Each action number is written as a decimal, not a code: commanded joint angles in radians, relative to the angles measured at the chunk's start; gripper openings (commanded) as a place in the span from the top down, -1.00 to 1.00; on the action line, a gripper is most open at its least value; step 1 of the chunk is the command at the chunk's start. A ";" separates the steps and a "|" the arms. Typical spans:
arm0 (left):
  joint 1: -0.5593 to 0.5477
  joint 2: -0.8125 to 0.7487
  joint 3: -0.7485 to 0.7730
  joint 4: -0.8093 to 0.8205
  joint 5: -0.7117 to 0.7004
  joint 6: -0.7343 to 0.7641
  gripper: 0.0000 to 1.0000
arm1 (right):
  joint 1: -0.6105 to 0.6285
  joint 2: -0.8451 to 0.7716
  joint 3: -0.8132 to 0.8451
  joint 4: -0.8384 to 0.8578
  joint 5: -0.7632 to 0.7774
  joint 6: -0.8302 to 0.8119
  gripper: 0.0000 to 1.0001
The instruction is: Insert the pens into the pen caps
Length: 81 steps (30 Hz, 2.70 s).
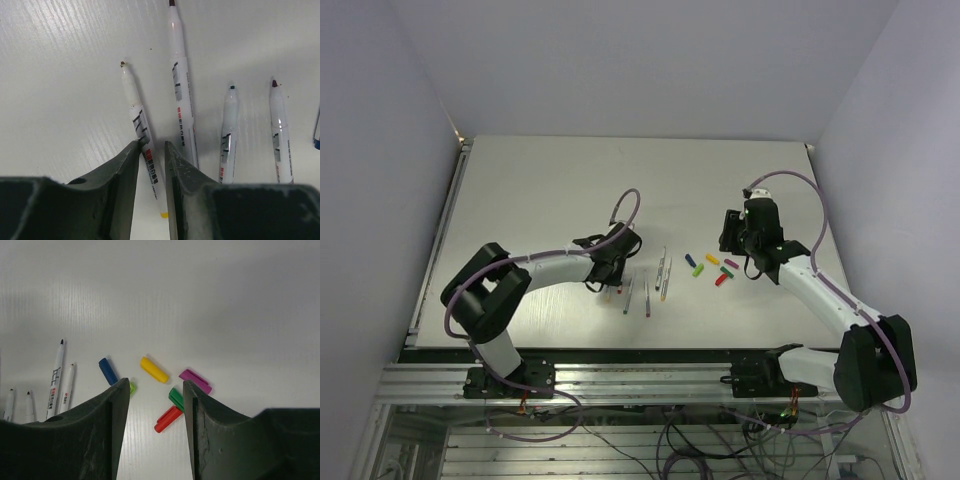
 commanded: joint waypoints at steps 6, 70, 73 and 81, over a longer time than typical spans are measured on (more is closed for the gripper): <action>0.012 0.077 -0.008 -0.208 0.077 0.000 0.32 | 0.008 0.015 0.011 0.033 -0.040 0.028 0.07; 0.012 -0.015 -0.237 -0.073 0.295 -0.053 0.86 | 0.063 0.446 0.104 -0.002 -0.035 -0.039 0.16; 0.013 -0.015 -0.235 -0.070 0.295 -0.053 0.86 | 0.063 0.455 0.100 0.001 -0.032 -0.034 0.16; 0.010 -0.026 -0.237 -0.069 0.293 -0.050 0.86 | 0.066 0.466 0.082 -0.005 -0.037 -0.006 0.41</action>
